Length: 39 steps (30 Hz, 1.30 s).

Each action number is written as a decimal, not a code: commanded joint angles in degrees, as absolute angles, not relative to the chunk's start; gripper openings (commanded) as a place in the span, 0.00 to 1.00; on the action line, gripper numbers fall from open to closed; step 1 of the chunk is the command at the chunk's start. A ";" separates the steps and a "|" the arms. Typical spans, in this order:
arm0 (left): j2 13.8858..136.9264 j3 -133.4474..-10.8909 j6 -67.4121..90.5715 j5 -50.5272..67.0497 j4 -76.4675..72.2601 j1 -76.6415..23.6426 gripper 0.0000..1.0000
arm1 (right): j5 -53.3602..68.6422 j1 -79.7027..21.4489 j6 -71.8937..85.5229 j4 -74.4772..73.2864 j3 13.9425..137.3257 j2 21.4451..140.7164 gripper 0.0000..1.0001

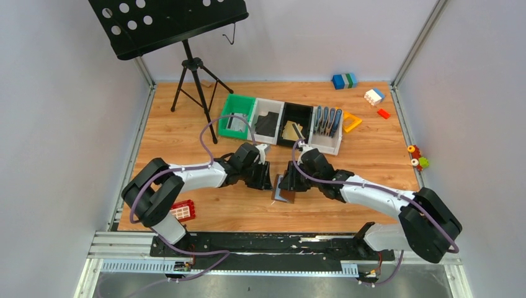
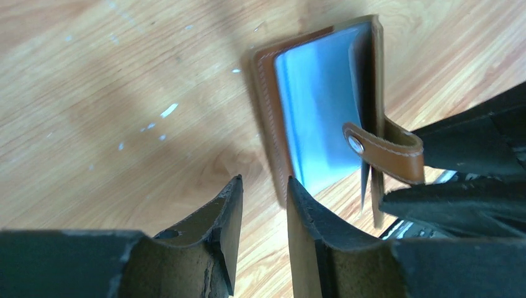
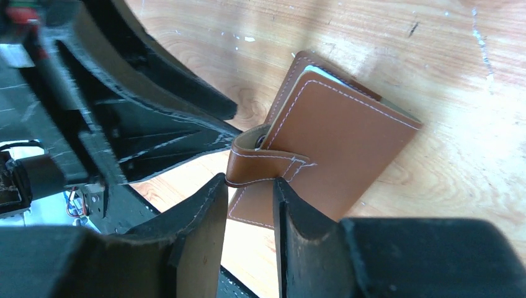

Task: Take the credit cards out of the card holder
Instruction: Close the card holder at the center of the board, then reset both arms

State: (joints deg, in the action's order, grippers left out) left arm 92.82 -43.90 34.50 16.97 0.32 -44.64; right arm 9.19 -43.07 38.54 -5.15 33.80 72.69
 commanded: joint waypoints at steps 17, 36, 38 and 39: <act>68.65 -38.50 28.56 1.18 14.60 -42.89 0.33 | 11.26 -43.11 33.08 -3.38 39.62 79.17 0.44; 36.75 -28.80 20.66 -15.31 13.41 -42.90 0.99 | -21.59 -42.19 19.10 -14.55 32.71 38.01 0.68; 32.46 -26.63 18.77 -15.43 10.92 -42.92 1.00 | -26.08 -42.21 15.86 -11.48 28.89 31.64 0.74; 31.04 -25.58 17.98 -15.62 9.97 -42.89 1.00 | -28.08 -42.22 14.81 -10.31 27.33 29.38 0.81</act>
State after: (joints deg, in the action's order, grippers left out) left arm 36.29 -28.49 22.50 -13.08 15.64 -43.03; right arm -15.57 -42.44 22.15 -14.96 33.26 37.34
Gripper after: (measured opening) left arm 0.993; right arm 0.714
